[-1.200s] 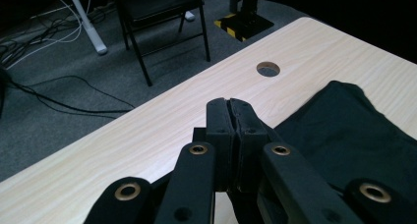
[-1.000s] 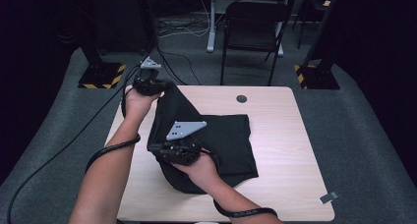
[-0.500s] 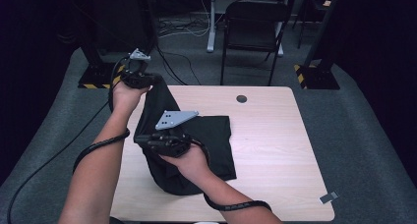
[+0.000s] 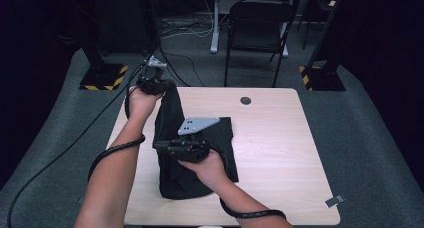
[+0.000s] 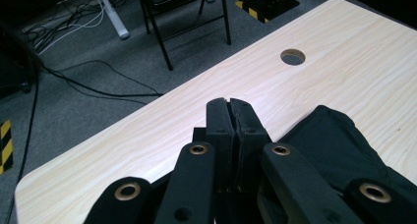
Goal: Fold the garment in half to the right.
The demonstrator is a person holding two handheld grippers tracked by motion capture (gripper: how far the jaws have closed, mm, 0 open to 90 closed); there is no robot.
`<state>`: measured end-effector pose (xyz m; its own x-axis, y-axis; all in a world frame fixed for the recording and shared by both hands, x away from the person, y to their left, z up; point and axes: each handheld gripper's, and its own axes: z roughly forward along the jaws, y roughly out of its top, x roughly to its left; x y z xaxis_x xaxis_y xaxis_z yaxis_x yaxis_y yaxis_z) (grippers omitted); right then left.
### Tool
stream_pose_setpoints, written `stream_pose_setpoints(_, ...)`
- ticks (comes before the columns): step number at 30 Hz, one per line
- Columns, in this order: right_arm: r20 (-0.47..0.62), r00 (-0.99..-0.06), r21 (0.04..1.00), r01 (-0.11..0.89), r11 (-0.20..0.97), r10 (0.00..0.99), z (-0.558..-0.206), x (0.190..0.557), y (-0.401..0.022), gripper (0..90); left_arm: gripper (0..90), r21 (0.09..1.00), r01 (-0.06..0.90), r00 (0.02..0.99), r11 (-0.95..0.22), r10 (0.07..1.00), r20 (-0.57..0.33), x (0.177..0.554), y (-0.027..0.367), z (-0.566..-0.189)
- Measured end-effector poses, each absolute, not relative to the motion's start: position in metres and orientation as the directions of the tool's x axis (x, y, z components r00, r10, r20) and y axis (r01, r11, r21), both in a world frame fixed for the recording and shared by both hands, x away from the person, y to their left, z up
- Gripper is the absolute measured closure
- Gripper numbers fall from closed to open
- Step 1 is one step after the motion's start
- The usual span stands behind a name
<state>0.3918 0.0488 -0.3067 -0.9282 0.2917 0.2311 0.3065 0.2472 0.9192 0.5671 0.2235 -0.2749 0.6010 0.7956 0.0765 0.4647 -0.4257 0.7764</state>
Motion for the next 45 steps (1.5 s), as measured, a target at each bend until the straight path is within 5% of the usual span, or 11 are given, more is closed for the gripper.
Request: stream_pose_setpoints(45,0.208,-0.905,0.902,0.325,0.285,0.371,-0.331,0.383,-0.008,87.0,87.0,0.790,0.461,0.649,-0.404,0.760,0.010,0.575,0.169,-0.304)
